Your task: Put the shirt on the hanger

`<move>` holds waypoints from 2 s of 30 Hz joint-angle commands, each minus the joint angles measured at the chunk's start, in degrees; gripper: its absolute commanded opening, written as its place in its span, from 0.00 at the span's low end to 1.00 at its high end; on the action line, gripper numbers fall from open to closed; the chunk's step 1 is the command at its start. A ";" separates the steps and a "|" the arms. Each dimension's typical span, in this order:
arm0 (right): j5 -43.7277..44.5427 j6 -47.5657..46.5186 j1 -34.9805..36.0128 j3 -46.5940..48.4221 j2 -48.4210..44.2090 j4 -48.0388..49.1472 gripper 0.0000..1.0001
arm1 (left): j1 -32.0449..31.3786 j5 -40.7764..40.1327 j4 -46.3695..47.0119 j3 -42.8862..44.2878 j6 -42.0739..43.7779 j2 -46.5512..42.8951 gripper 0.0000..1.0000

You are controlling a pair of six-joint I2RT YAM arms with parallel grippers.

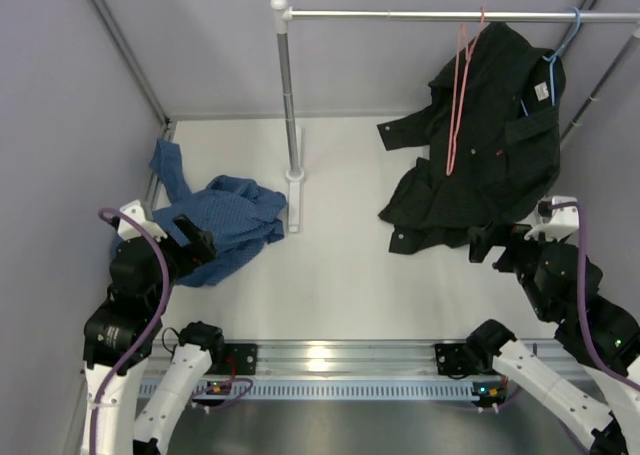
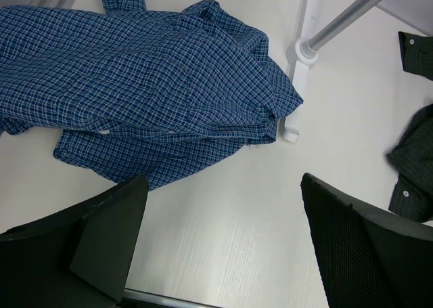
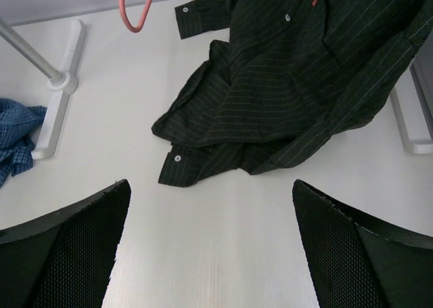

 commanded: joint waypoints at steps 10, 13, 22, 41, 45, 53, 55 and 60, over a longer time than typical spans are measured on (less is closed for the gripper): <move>-3.53 0.07 -0.65 -2.17 1.49 2.54 0.99 | 0.00 -2.82 0.86 -0.46 -4.59 2.32 0.98; -5.73 0.86 -0.57 -3.22 2.72 3.42 0.99 | 0.00 -2.38 2.62 -0.38 -8.27 7.76 0.98; -13.47 3.59 -0.66 -10.34 2.20 10.10 0.99 | -3.15 -13.51 6.94 5.14 -21.03 44.22 0.98; -22.00 2.01 -0.66 -13.24 3.52 14.85 0.99 | -16.44 -29.54 1.05 21.95 -30.44 79.32 0.54; -22.52 2.09 -0.74 -13.50 3.52 15.29 0.99 | -16.61 -29.80 0.87 21.33 -30.88 76.61 0.00; -23.14 3.41 -0.65 -14.38 4.66 16.70 0.99 | -23.99 -30.62 6.92 27.21 -9.33 54.99 0.00; -23.31 3.68 -0.65 -14.82 4.22 17.92 0.99 | -26.53 -24.65 11.58 31.08 -2.00 50.52 0.00; -22.18 2.62 -0.65 -13.77 3.08 18.81 0.99 | -28.92 -2.18 15.89 38.28 10.15 42.25 0.00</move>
